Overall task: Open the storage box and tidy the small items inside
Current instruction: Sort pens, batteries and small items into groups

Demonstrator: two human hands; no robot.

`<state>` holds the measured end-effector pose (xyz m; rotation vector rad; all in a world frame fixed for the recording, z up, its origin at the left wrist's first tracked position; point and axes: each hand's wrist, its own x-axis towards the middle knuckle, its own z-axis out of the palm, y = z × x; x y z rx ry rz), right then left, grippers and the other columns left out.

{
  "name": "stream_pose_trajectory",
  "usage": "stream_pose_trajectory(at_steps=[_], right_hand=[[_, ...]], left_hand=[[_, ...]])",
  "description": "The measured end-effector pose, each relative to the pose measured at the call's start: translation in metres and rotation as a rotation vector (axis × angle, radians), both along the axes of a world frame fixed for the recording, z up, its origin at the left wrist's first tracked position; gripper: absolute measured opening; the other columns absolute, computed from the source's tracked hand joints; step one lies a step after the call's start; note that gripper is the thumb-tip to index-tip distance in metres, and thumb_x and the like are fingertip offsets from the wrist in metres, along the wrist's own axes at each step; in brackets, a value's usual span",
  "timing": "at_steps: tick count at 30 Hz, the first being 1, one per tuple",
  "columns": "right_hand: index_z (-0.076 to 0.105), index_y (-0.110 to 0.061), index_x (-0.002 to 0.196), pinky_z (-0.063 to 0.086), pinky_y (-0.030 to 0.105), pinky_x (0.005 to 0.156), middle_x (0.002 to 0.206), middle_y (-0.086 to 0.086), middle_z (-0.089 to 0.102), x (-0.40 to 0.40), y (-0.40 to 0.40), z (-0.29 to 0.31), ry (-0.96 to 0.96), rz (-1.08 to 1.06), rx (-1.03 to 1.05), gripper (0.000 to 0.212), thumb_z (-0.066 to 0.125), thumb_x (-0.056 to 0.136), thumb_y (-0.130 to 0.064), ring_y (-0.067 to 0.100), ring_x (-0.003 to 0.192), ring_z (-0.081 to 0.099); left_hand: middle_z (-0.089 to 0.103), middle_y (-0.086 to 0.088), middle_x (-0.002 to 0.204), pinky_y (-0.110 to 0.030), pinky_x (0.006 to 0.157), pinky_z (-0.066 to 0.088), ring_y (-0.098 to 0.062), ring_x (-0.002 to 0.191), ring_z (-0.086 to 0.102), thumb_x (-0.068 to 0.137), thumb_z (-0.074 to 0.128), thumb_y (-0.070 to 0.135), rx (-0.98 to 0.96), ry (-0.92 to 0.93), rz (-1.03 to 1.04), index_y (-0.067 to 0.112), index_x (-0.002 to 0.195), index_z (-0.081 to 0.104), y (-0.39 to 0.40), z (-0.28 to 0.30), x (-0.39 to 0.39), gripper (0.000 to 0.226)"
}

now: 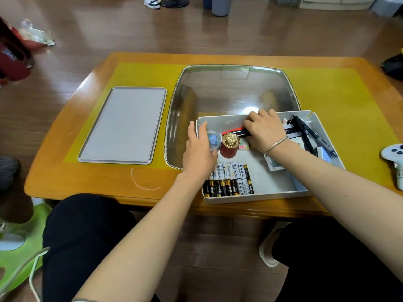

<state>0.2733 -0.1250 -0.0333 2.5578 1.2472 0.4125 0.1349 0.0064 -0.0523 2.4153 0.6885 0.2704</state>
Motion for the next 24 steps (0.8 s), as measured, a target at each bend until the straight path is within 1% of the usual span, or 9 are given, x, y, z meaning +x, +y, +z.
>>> stream_pose_trajectory(at_steps=[2,3,5,7,12,16,20,22,24], right_hand=[[0.059,-0.009,0.097,0.029,0.038,0.075,0.101,0.009,0.056,0.004,0.003,-0.002,0.013,-0.01,-0.02,0.015,0.055,0.083,-0.014,0.03,0.094,0.051],[0.057,-0.009,0.097,0.031,0.038,0.075,0.101,0.009,0.055,0.004,0.004,-0.002,-0.007,-0.007,-0.014,0.015,0.054,0.083,-0.014,0.03,0.093,0.051],[0.057,-0.009,0.089,0.036,0.036,0.071,0.091,0.009,0.058,0.0,0.006,-0.002,-0.075,-0.006,-0.006,0.009,0.057,0.079,-0.009,0.029,0.082,0.055],[0.057,-0.01,0.078,0.04,0.031,0.062,0.077,0.008,0.058,-0.004,0.008,-0.005,-0.148,0.013,0.032,0.011,0.063,0.072,-0.004,0.026,0.067,0.055],[0.055,-0.012,0.076,0.04,0.029,0.058,0.073,0.006,0.056,-0.004,0.011,-0.009,-0.203,0.004,0.088,0.016,0.067,0.069,-0.005,0.024,0.061,0.053],[0.054,-0.01,0.078,0.039,0.031,0.058,0.075,0.008,0.056,-0.002,0.012,-0.011,-0.195,0.021,0.11,0.013,0.064,0.073,-0.003,0.026,0.062,0.052],[0.054,-0.008,0.086,0.037,0.035,0.062,0.083,0.012,0.056,0.0,0.009,-0.008,-0.141,-0.01,0.138,0.01,0.051,0.079,-0.001,0.029,0.068,0.052],[0.052,-0.007,0.088,0.032,0.035,0.061,0.086,0.014,0.053,0.002,0.009,-0.002,-0.078,-0.051,0.14,0.018,0.054,0.073,0.001,0.03,0.068,0.051],[0.049,-0.007,0.09,0.025,0.034,0.059,0.088,0.014,0.051,0.004,0.008,0.003,-0.017,-0.085,0.122,0.034,0.061,0.061,0.003,0.031,0.068,0.05]], left_hand=[[0.005,-0.001,0.157,-0.04,0.093,0.047,-0.026,0.131,0.039,0.083,0.071,0.016,-0.011,-0.005,0.002,0.022,0.147,0.019,0.001,-0.001,0.0,0.083],[0.007,-0.001,0.156,-0.041,0.094,0.048,-0.026,0.13,0.04,0.083,0.072,0.016,-0.016,-0.009,0.002,0.021,0.147,0.02,0.001,-0.001,0.0,0.083],[0.01,-0.001,0.155,-0.042,0.094,0.049,-0.026,0.13,0.04,0.083,0.072,0.015,-0.025,-0.014,0.003,0.021,0.147,0.02,0.002,-0.002,0.0,0.083],[0.012,-0.001,0.155,-0.042,0.094,0.05,-0.026,0.13,0.04,0.083,0.072,0.016,-0.032,-0.016,0.007,0.021,0.147,0.021,0.003,-0.003,0.0,0.083],[0.016,-0.001,0.153,-0.038,0.091,0.051,-0.023,0.129,0.041,0.082,0.072,0.015,-0.053,-0.036,0.016,0.022,0.147,0.021,0.004,-0.006,0.001,0.083],[0.018,-0.001,0.152,-0.035,0.088,0.049,-0.022,0.128,0.041,0.082,0.073,0.014,-0.052,-0.043,0.017,0.022,0.147,0.022,0.004,-0.007,0.001,0.083],[0.018,-0.001,0.151,-0.037,0.089,0.05,-0.022,0.128,0.041,0.082,0.072,0.014,-0.057,-0.044,0.019,0.022,0.147,0.022,0.004,-0.008,0.002,0.082],[0.019,-0.001,0.151,-0.035,0.088,0.05,-0.021,0.128,0.041,0.082,0.072,0.013,-0.057,-0.049,0.019,0.022,0.147,0.022,0.004,-0.008,0.001,0.082],[0.019,-0.001,0.151,-0.034,0.088,0.05,-0.021,0.128,0.041,0.082,0.072,0.013,-0.064,-0.056,0.02,0.022,0.147,0.023,0.005,-0.008,0.002,0.082]])
